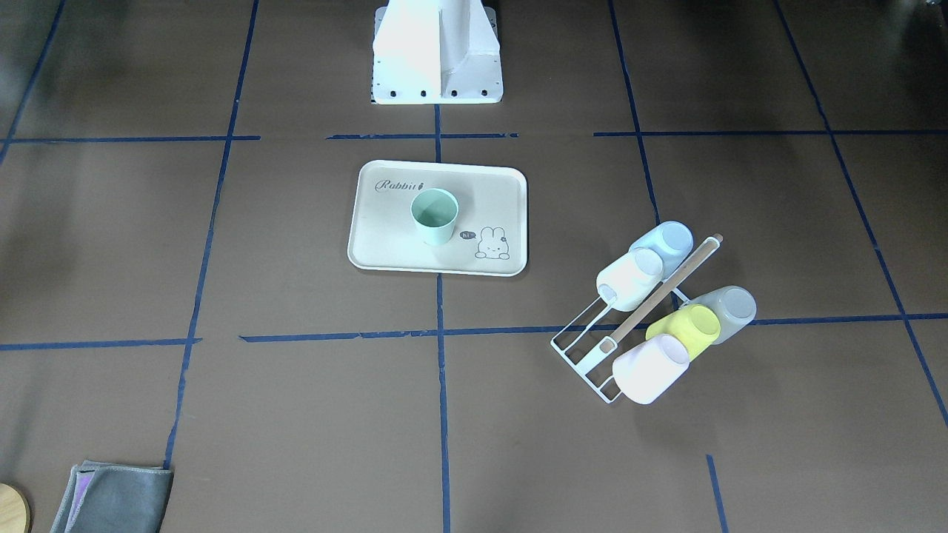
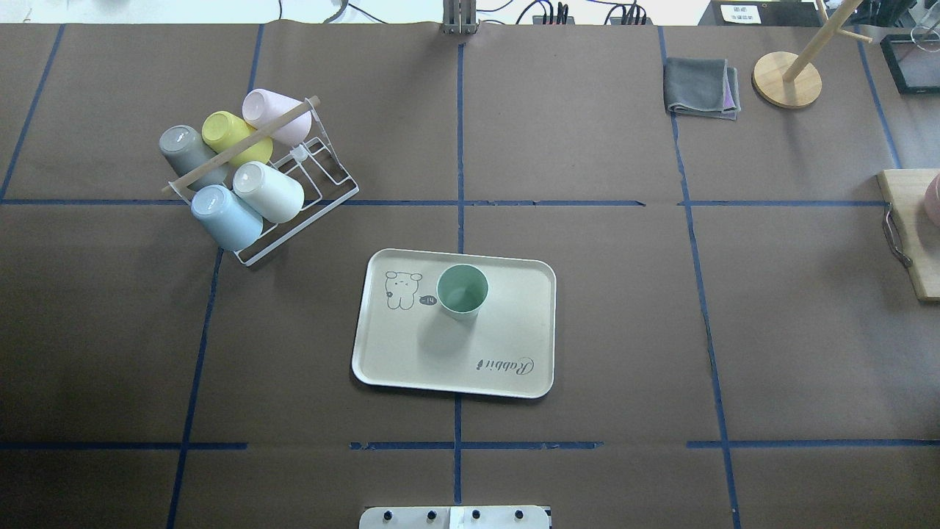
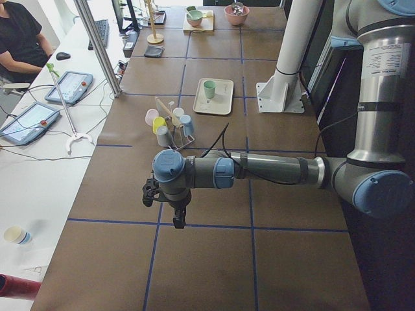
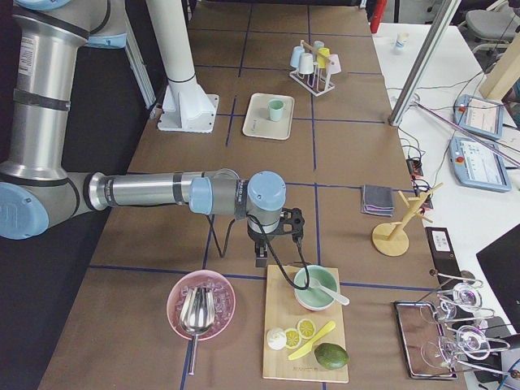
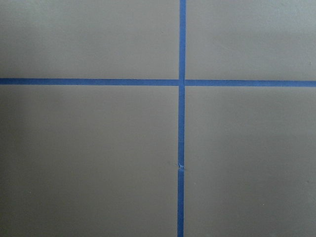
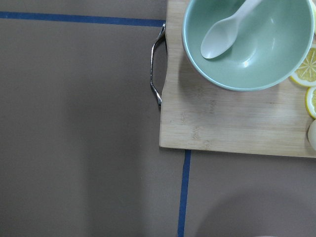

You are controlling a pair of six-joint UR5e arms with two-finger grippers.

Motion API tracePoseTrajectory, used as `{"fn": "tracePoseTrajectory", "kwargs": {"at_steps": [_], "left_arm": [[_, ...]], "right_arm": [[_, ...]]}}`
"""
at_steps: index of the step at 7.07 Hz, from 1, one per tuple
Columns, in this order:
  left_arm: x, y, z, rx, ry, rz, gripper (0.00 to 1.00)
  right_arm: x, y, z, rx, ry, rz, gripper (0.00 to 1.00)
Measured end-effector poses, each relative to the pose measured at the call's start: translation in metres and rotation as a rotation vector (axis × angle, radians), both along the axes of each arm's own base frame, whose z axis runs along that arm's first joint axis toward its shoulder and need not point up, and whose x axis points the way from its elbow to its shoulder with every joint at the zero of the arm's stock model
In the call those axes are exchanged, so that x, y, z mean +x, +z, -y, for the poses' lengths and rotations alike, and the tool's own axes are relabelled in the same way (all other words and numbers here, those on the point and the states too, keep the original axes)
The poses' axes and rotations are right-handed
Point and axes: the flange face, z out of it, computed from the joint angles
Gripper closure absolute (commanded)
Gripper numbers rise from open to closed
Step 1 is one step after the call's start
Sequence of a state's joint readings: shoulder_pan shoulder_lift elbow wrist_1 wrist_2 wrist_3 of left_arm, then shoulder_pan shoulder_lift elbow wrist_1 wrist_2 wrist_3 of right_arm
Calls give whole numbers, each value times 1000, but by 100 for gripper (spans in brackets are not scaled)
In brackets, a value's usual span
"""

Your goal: Pick up and place green cup on tray

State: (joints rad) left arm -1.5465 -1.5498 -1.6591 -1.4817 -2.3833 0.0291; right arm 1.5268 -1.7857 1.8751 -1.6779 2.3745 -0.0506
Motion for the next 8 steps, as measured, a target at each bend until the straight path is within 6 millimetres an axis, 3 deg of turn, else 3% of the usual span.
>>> {"fn": "tracePoseTrajectory", "kwargs": {"at_steps": [2,8], "left_arm": [[15,-5,0,6,30,0,0],[15,-8,-2,6,30,-3,0]], "right_arm": [[0,-1,1,3,0,-4,0],[0,-3,0,12,-1,-3,0]]}}
